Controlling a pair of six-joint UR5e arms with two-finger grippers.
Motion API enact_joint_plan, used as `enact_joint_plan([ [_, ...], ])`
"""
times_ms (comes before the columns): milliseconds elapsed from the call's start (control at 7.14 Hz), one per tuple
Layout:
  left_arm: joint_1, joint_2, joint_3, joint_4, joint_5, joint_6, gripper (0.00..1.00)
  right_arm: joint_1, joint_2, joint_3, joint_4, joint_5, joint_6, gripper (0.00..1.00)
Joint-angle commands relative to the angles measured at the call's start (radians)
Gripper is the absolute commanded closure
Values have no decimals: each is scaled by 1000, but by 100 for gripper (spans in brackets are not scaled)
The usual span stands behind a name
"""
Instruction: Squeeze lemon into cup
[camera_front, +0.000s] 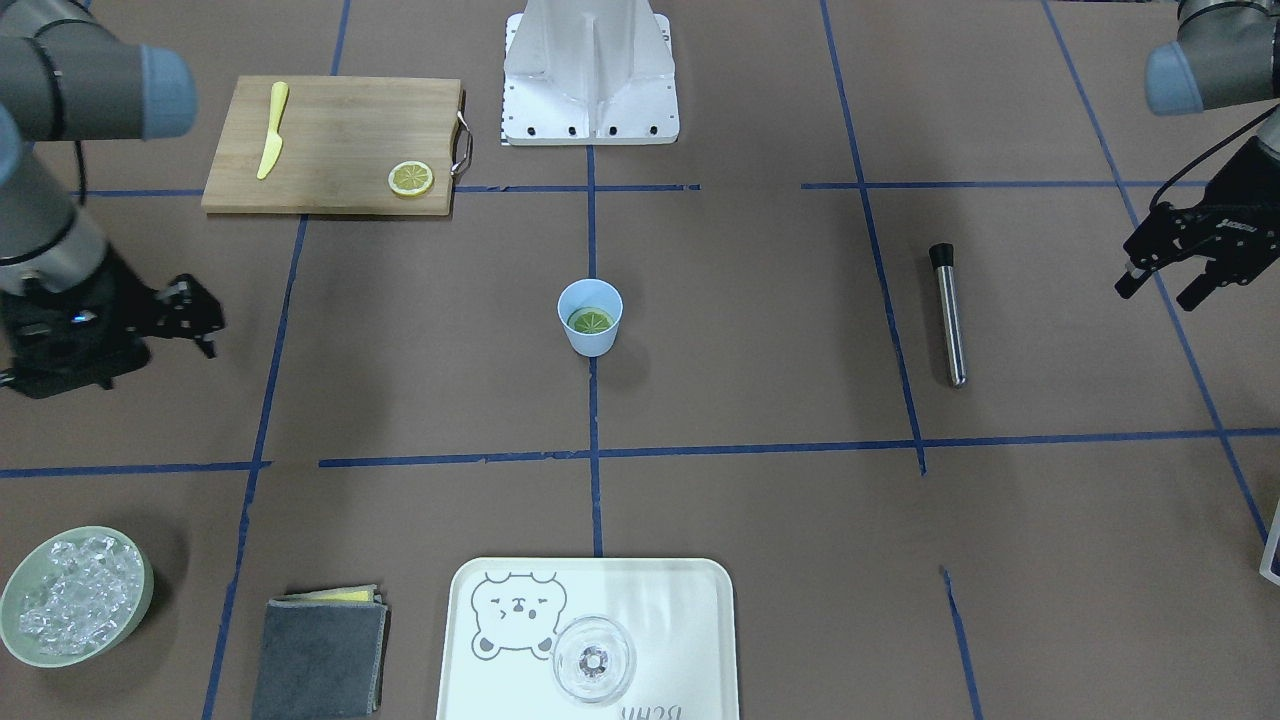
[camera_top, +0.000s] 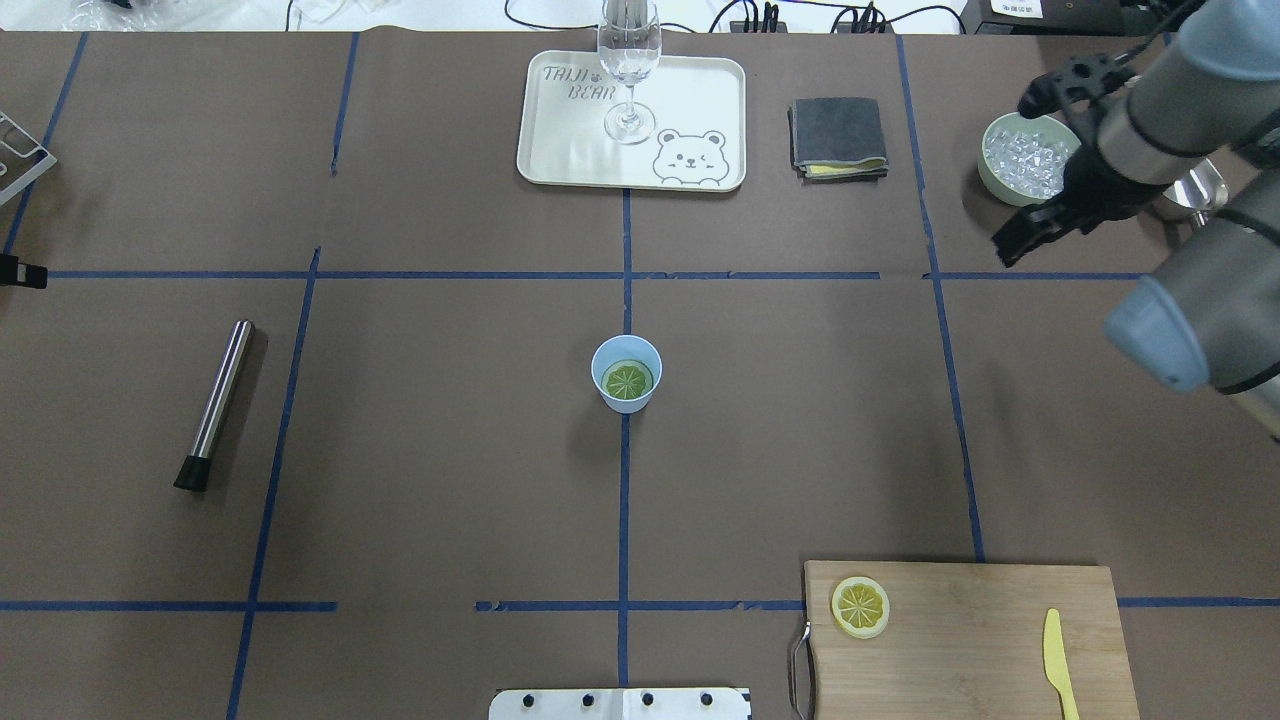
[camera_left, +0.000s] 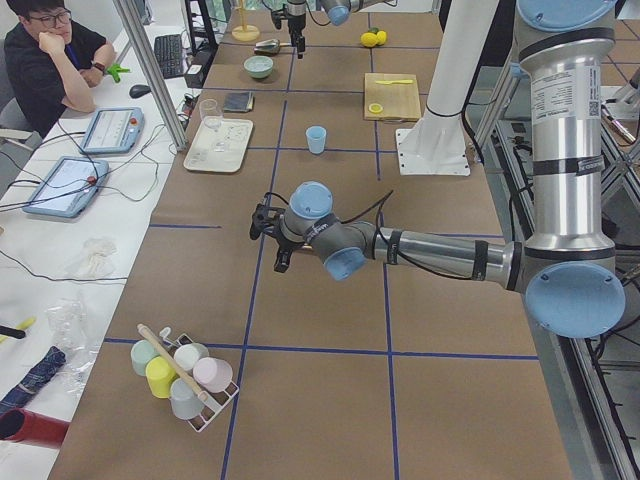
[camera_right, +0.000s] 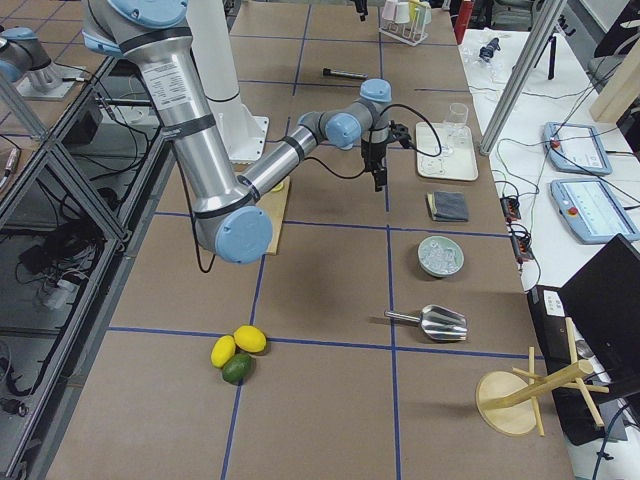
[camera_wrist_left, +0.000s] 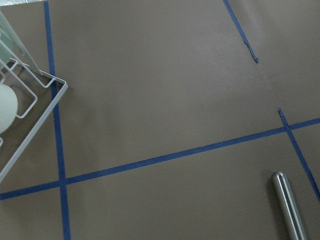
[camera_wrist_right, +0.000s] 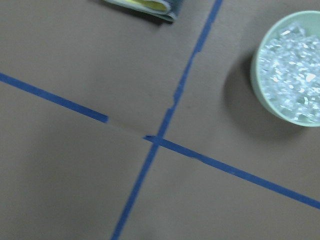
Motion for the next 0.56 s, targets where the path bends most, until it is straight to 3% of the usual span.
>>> enact_joint_plan([
  [0, 106, -20, -3, -10, 90, -164, 18, 258, -220, -4, 1, 108, -285, 0],
  [140, 143, -20, -9, -11, 129, -189, 18, 354, -281, -13, -1, 118, -323, 0],
  [420, 259, -65, -9, -10, 163, -336, 18, 424, -331, -2, -1, 124, -379, 0],
])
